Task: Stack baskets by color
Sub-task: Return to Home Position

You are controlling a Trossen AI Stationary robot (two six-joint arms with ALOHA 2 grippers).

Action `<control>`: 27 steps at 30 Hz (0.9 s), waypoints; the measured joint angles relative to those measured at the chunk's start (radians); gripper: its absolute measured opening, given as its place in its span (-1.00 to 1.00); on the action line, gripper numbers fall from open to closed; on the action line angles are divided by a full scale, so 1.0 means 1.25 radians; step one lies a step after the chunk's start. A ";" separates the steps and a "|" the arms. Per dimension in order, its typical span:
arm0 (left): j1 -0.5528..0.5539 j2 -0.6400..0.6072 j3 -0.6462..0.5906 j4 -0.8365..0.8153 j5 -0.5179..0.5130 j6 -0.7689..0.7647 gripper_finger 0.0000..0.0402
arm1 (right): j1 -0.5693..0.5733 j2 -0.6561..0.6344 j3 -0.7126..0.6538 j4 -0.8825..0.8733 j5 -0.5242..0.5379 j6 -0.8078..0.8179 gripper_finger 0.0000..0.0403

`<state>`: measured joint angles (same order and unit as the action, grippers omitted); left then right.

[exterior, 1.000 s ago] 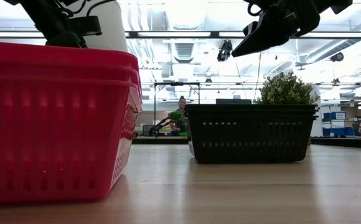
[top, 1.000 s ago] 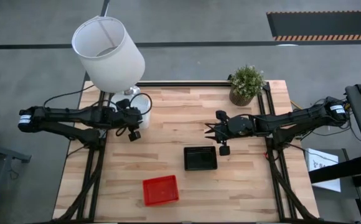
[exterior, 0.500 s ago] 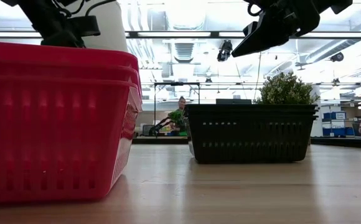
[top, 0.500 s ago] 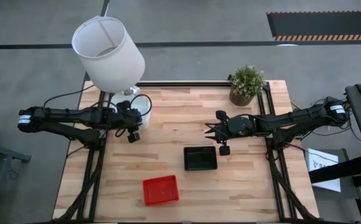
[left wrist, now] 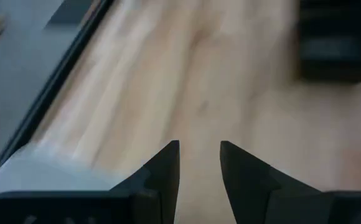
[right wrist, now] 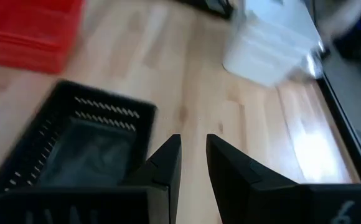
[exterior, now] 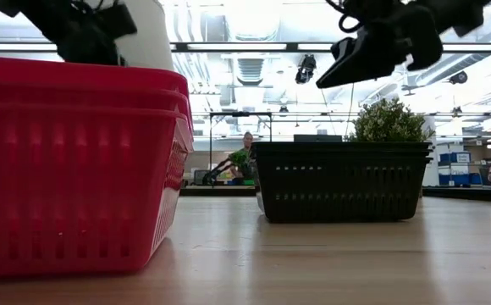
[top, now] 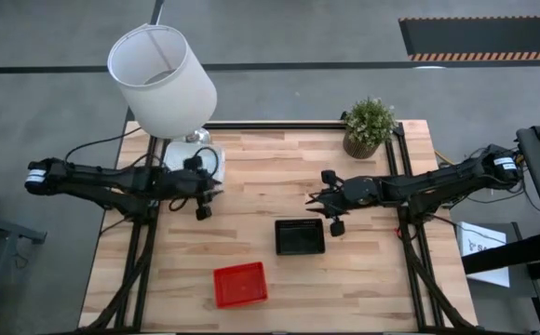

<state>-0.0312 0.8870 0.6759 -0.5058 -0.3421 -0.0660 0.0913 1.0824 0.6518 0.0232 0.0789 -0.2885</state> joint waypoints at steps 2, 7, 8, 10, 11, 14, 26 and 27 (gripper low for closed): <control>-0.032 -0.017 -0.041 0.110 0.052 0.040 -0.51 | -0.008 0.000 -0.044 0.096 -0.044 -0.029 -0.66; -0.097 -0.060 -0.190 0.414 0.170 0.135 -0.51 | -0.043 -0.005 -0.140 0.262 -0.088 -0.035 -0.66; -0.105 -0.070 -0.221 0.461 0.185 0.144 -0.51 | -0.053 -0.011 -0.154 0.265 -0.089 -0.028 -0.66; -0.113 -0.100 -0.277 0.528 0.194 0.149 -0.51 | -0.069 -0.022 -0.175 0.266 -0.090 -0.012 -0.66; -0.112 -0.118 -0.302 0.556 0.195 0.149 -0.51 | -0.077 -0.031 -0.185 0.267 -0.090 -0.009 -0.66; -0.112 -0.175 -0.374 0.625 0.194 0.149 -0.51 | -0.096 -0.068 -0.206 0.267 -0.090 -0.013 -0.66; -0.112 -0.392 -0.526 0.688 0.168 0.148 -0.51 | -0.107 -0.340 -0.337 0.265 -0.079 -0.006 -0.66; -0.112 -0.406 -0.531 0.689 0.168 0.149 -0.51 | -0.107 -0.367 -0.349 0.261 -0.074 0.005 -0.66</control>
<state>-0.1719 0.3798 0.0124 0.3552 -0.1322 0.1196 -0.0429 0.6239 0.2159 0.3496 -0.0134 -0.2829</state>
